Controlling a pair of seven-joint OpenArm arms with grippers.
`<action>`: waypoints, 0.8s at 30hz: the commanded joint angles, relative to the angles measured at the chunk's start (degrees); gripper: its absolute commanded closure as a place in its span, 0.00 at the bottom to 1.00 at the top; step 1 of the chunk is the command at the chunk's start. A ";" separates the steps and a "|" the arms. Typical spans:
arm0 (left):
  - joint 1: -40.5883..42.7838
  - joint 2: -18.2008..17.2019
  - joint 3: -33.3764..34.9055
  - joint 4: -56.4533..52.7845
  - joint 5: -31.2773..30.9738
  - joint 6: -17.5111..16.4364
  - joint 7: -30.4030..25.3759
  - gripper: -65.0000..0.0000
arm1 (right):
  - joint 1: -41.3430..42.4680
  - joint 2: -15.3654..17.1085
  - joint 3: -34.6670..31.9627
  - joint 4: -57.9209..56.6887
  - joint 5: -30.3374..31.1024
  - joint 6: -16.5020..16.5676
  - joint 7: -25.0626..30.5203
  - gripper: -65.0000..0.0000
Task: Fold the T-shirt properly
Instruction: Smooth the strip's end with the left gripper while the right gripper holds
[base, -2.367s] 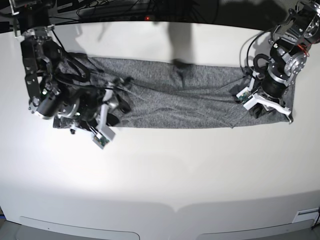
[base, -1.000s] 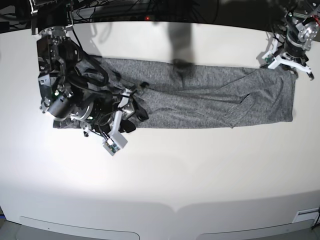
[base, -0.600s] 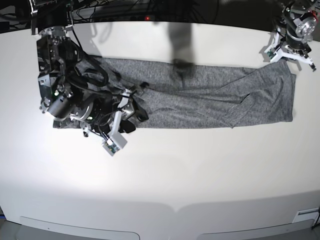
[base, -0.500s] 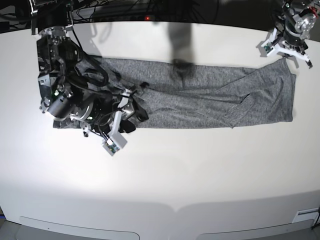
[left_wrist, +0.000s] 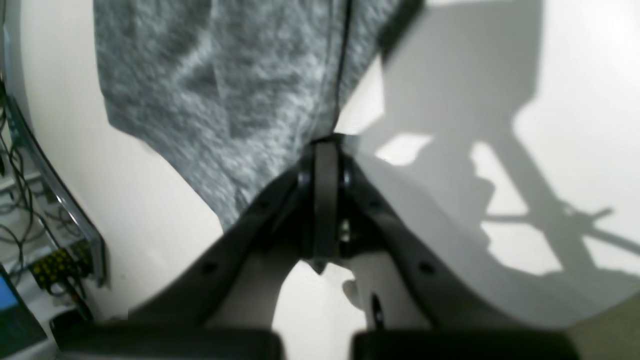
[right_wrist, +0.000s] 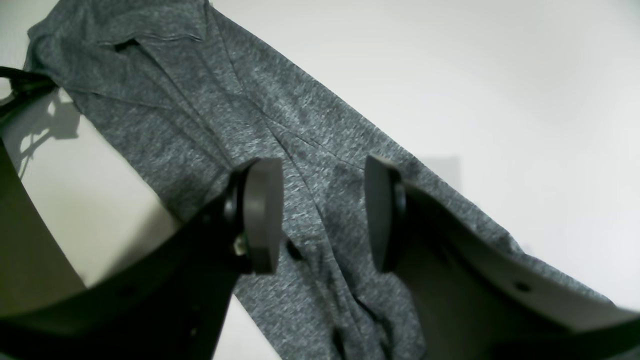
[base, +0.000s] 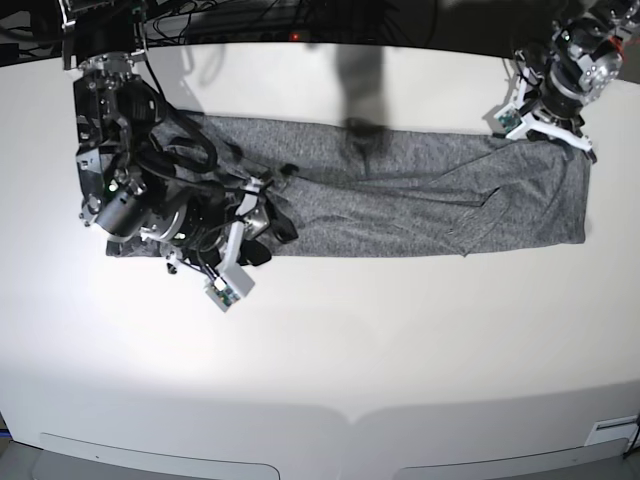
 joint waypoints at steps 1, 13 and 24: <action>-0.68 -0.83 -0.24 -0.04 -0.24 -0.20 -0.20 1.00 | 1.09 0.35 0.39 0.96 0.96 0.37 1.11 0.58; -5.68 -1.14 -0.24 -8.26 3.91 -0.13 3.04 1.00 | 1.09 0.35 0.39 0.96 0.96 0.39 0.96 0.58; -8.87 -1.16 -0.24 -8.28 3.89 -0.11 2.56 1.00 | 1.09 0.33 0.39 0.96 0.96 0.37 0.98 0.58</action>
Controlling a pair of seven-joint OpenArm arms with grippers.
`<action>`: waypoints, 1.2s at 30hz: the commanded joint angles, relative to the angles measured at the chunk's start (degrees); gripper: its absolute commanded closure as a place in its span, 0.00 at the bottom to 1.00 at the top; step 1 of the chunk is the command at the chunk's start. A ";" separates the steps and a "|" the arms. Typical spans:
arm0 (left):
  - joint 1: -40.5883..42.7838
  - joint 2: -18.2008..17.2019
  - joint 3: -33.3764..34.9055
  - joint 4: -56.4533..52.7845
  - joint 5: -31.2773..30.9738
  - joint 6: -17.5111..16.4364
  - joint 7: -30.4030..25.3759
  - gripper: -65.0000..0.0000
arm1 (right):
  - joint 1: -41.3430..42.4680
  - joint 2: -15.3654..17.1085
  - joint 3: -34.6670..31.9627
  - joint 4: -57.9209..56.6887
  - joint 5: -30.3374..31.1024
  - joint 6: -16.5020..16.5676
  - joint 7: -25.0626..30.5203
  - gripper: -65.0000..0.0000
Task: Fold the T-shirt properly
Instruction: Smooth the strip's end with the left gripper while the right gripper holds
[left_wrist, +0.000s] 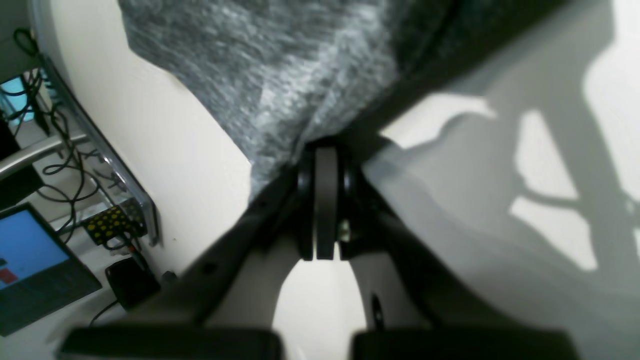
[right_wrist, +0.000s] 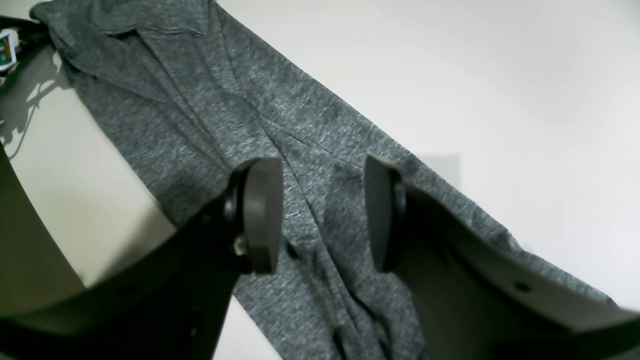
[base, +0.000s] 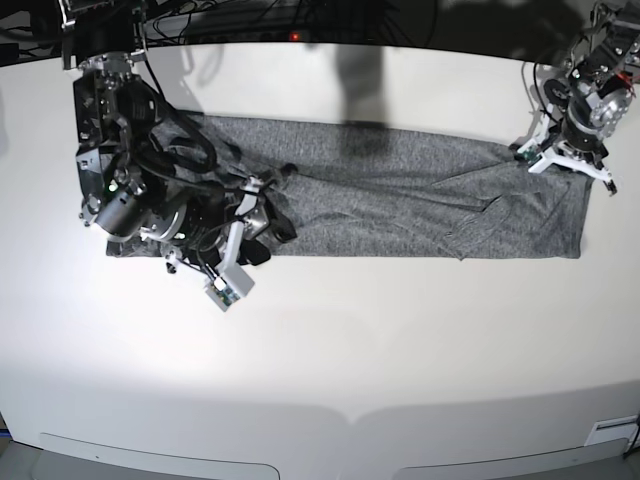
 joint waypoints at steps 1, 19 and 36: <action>-1.14 -0.98 -0.35 0.44 0.33 0.63 0.02 1.00 | 1.09 0.35 0.39 0.96 0.92 0.39 1.18 0.58; -7.74 -1.29 -0.35 0.37 -3.91 0.66 -3.26 1.00 | 1.09 0.33 0.39 0.96 0.94 0.39 1.20 0.58; -7.74 0.13 -0.39 0.39 1.46 8.31 -6.95 1.00 | 1.09 0.33 0.39 0.96 0.94 0.39 0.96 0.58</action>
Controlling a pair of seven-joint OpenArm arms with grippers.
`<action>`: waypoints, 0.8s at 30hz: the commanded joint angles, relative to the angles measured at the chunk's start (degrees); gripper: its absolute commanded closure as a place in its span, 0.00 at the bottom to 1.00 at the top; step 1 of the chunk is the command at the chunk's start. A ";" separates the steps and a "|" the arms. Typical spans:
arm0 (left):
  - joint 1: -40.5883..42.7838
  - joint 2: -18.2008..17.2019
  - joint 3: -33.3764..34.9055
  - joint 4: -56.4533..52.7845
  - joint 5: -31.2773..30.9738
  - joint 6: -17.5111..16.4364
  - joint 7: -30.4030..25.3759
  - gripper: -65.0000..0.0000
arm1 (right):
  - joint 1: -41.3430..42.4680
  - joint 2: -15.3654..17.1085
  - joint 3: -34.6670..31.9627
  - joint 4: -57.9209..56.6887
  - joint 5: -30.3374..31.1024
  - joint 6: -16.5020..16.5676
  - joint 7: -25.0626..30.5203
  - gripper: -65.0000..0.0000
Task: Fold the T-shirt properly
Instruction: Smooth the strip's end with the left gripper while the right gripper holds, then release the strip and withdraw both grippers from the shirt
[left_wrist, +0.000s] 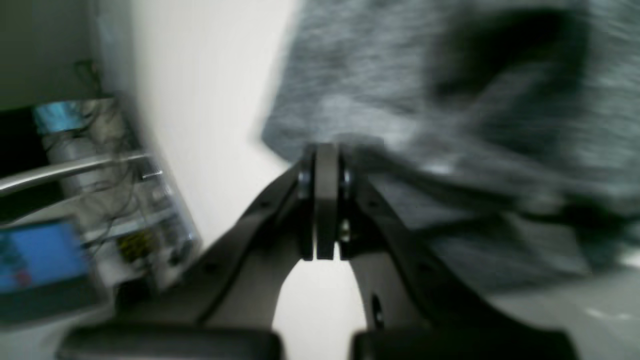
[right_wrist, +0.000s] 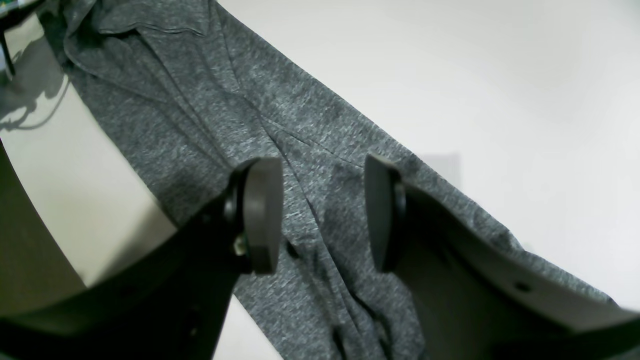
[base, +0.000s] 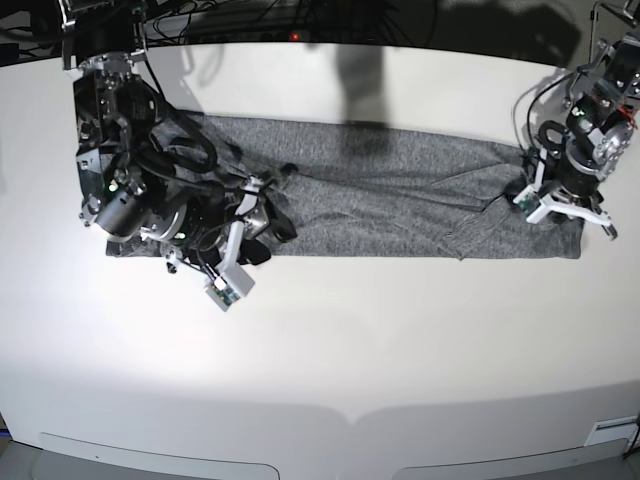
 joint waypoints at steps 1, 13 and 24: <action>-0.81 -1.11 -0.48 0.66 2.12 4.24 -0.66 1.00 | 1.07 0.35 0.39 0.96 0.94 0.39 1.16 0.58; -2.78 -1.62 -0.48 0.66 10.71 14.91 9.60 1.00 | 1.09 0.35 0.39 0.96 0.72 0.42 1.99 0.58; -13.94 -1.79 -0.50 0.66 -13.60 7.34 13.18 1.00 | 0.79 -5.07 15.87 1.22 -14.34 -0.57 15.13 0.58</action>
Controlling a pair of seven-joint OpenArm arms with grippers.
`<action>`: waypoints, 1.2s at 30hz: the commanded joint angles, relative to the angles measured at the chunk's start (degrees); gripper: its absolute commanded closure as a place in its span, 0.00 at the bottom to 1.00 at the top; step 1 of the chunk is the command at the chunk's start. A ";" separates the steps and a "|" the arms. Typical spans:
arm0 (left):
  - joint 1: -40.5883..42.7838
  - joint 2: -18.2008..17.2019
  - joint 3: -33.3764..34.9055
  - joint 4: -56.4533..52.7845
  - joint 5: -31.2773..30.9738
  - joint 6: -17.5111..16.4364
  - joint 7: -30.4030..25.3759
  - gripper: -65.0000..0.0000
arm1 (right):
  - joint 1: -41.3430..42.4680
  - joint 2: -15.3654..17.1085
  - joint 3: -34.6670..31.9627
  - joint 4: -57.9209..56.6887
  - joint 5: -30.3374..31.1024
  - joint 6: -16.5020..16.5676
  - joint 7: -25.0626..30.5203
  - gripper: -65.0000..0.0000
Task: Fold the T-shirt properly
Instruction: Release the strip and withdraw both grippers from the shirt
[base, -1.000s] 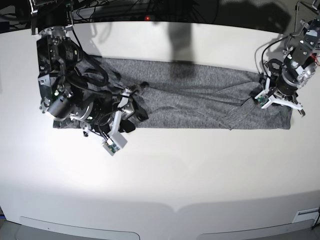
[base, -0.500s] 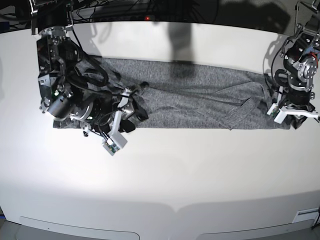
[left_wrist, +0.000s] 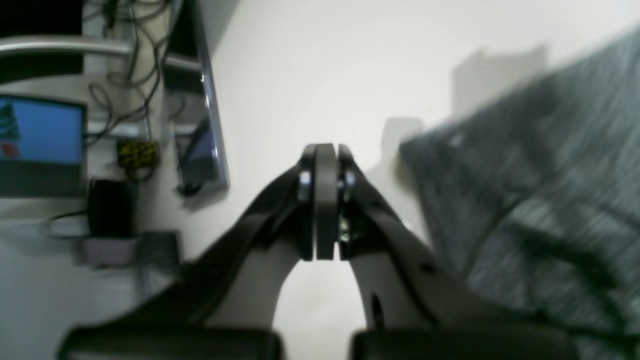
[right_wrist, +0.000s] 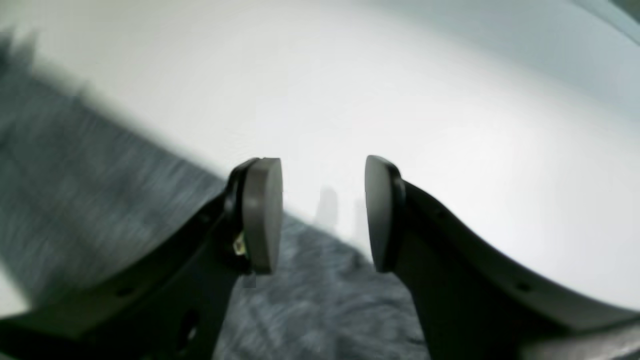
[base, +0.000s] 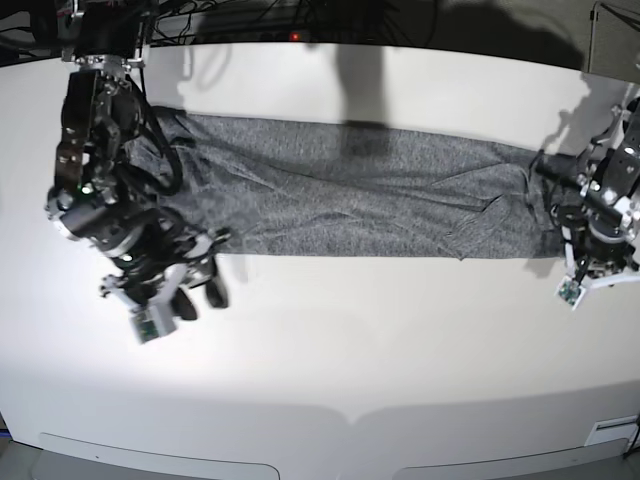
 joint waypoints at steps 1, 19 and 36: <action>-1.42 -0.55 -0.63 0.63 -0.37 0.39 -0.85 1.00 | 0.92 -0.74 3.19 1.22 0.37 -0.28 1.49 0.58; -5.81 3.78 -4.83 -2.75 -24.13 -21.35 -5.40 1.00 | -10.97 -2.51 36.81 1.92 10.75 3.82 -1.33 0.58; -6.84 6.25 -38.91 -4.20 -30.95 -16.02 2.29 1.00 | -10.78 -2.49 36.81 1.92 16.04 3.82 -5.16 0.58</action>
